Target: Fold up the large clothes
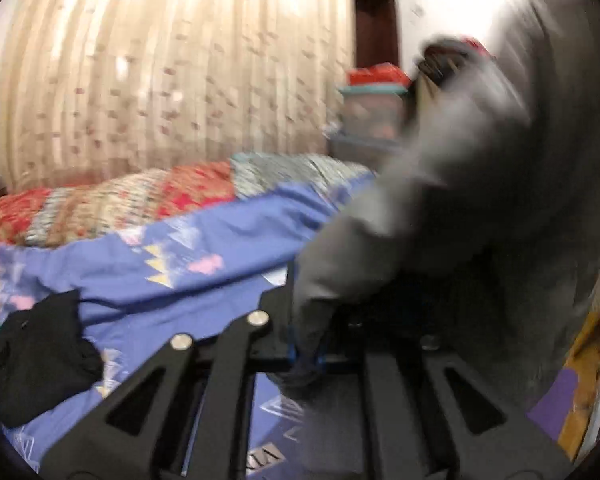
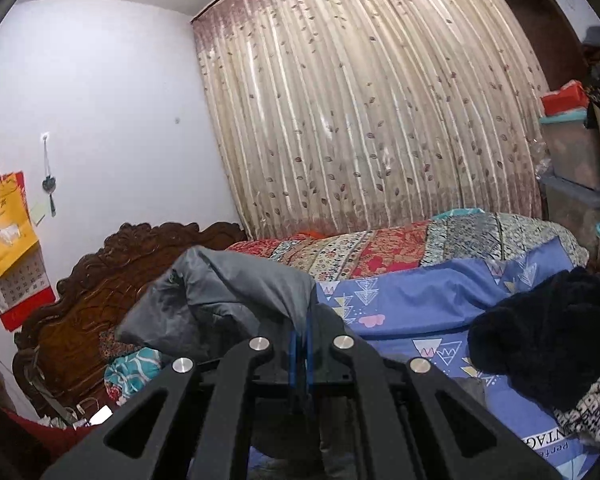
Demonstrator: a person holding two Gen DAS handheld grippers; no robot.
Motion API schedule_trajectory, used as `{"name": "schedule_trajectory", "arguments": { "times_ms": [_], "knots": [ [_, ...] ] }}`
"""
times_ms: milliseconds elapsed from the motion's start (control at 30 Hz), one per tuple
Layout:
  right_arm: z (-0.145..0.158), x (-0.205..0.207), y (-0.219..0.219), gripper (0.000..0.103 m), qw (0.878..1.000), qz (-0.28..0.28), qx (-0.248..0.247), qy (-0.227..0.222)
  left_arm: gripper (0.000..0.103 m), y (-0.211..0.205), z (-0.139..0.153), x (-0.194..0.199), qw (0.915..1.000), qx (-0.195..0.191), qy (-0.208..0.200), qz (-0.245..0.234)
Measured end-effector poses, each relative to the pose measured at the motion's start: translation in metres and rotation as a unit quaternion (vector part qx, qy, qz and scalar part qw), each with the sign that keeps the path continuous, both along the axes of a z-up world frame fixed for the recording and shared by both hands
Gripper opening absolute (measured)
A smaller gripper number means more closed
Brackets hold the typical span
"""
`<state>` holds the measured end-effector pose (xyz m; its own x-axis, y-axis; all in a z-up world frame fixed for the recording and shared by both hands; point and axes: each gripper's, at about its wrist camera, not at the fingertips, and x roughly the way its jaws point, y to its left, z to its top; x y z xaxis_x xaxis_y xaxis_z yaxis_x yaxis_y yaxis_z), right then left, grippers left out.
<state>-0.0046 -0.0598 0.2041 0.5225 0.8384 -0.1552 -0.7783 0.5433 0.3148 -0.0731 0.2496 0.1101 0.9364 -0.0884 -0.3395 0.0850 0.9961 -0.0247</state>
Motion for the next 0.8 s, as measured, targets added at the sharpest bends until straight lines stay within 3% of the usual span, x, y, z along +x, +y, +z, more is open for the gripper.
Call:
{"name": "schedule_trajectory", "arguments": {
  "times_ms": [100, 167, 200, 233, 333, 433, 500, 567, 633, 733, 800],
  "knots": [
    [-0.012, 0.016, 0.001, 0.031, 0.999, -0.034, 0.007, 0.022, 0.005, 0.03, 0.044, -0.031, 0.9977, -0.035, -0.053, 0.021],
    [-0.024, 0.029, 0.011, 0.05, 0.997, -0.069, -0.01, 0.039, 0.005, 0.039, 0.066, -0.045, 0.9962, -0.036, -0.072, 0.033],
    [-0.033, 0.036, 0.018, 0.069, 0.994, -0.095, -0.024, 0.045, 0.005, 0.042, 0.078, -0.051, 0.9962, -0.03, -0.068, 0.045],
    [-0.045, 0.044, 0.026, 0.08, 0.991, -0.116, -0.041, 0.049, 0.005, 0.044, 0.083, -0.054, 0.9963, -0.026, -0.06, 0.055],
    [-0.081, 0.053, 0.043, 0.082, 0.982, -0.156, -0.095, 0.056, 0.005, 0.057, 0.088, -0.047, 0.9955, -0.031, -0.023, 0.086],
    [-0.12, 0.037, 0.035, 0.082, 0.986, -0.128, -0.055, 0.096, 0.005, 0.066, 0.081, -0.046, 0.9935, -0.024, -0.002, 0.111],
    [-0.141, 0.017, 0.027, 0.083, 0.989, -0.108, -0.025, 0.096, 0.005, 0.071, 0.077, -0.047, 0.9928, -0.027, 0.007, 0.117],
    [-0.169, -0.008, 0.025, 0.087, 0.992, -0.089, -0.024, 0.089, 0.005, 0.074, 0.073, -0.052, 0.9922, -0.034, 0.013, 0.119],
    [-0.205, -0.028, 0.031, 0.092, 0.99, -0.094, -0.056, 0.088, 0.005, 0.077, 0.072, -0.05, 0.9919, -0.035, 0.013, 0.121],
    [-0.256, -0.036, 0.059, 0.093, 0.98, -0.07, -0.141, 0.123, 0.005, 0.079, 0.072, -0.049, 0.992, -0.038, 0.012, 0.12],
    [-0.277, -0.04, 0.077, 0.093, 0.976, -0.053, -0.169, 0.126, 0.005, 0.083, 0.075, -0.049, 0.9917, -0.042, 0.011, 0.121]
  ]
}}
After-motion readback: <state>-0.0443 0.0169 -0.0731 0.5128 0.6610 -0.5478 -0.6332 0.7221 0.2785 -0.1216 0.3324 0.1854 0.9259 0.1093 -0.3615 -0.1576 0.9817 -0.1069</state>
